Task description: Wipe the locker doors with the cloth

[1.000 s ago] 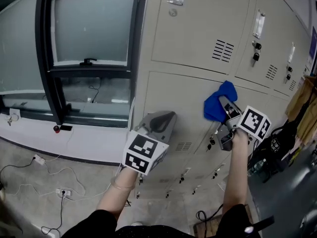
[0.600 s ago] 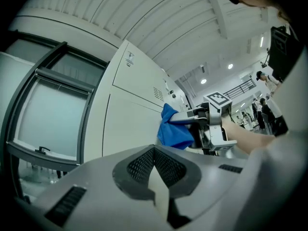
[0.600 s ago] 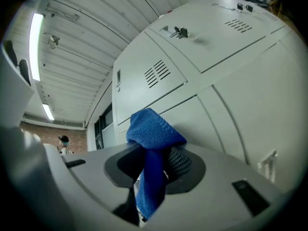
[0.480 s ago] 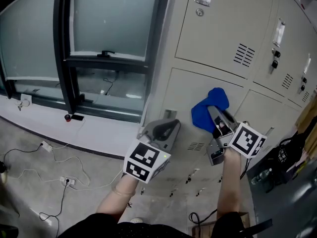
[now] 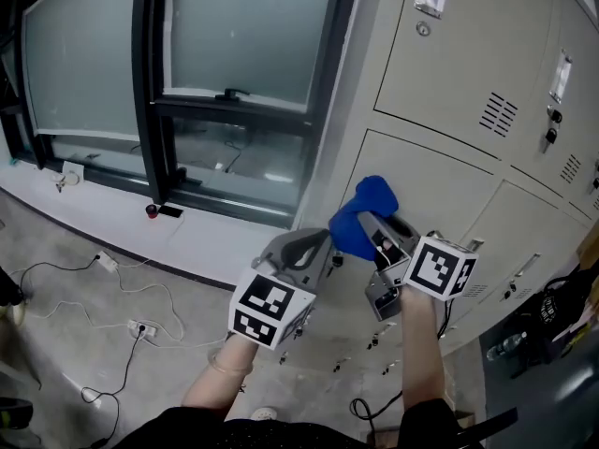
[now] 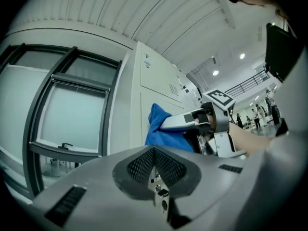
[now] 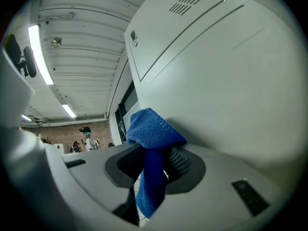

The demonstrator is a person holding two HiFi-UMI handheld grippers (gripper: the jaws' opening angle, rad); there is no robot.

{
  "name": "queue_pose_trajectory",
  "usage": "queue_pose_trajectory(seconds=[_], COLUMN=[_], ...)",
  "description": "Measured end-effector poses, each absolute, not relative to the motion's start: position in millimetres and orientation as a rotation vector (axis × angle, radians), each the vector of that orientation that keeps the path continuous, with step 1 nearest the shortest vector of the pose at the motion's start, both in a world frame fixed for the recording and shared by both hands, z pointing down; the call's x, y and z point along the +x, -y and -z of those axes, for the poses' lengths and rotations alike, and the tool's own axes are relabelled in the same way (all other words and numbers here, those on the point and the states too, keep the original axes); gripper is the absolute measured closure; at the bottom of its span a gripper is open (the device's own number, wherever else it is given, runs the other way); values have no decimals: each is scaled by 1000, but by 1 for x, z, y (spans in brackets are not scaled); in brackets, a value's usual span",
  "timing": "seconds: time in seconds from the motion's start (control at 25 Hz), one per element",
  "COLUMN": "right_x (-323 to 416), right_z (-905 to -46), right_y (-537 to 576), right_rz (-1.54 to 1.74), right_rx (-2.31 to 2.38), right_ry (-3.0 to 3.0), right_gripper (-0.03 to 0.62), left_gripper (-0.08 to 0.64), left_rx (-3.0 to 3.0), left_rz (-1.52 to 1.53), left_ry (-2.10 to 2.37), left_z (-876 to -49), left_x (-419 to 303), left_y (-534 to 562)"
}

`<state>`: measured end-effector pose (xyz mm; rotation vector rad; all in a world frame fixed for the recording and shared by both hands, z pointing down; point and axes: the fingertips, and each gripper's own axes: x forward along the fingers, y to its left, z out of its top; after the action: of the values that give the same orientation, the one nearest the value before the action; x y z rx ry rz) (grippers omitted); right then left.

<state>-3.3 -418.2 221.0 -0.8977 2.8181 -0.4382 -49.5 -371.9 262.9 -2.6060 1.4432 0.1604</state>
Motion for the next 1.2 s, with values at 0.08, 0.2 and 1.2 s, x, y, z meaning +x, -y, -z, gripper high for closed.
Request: queue_pose_trajectory(seconds=[0.08,0.2,1.2], right_x=[-17,-27,43], right_z=[-230,-242,-260], right_y=[416,419,441], right_rz=[447,424,441], right_rx=[-875,-911,-1113], right_ry=[-2853,-2891,-2836], right_gripper=[491,491,491], left_gripper=[554,554,554], left_rx=[-2605,-2610,-2735], left_rz=[-160,-148,-130], left_ry=[-1466,-1483,-1331], left_z=[-267,-273,-288], left_x=[-57,-62,4], left_y=[371,372,393])
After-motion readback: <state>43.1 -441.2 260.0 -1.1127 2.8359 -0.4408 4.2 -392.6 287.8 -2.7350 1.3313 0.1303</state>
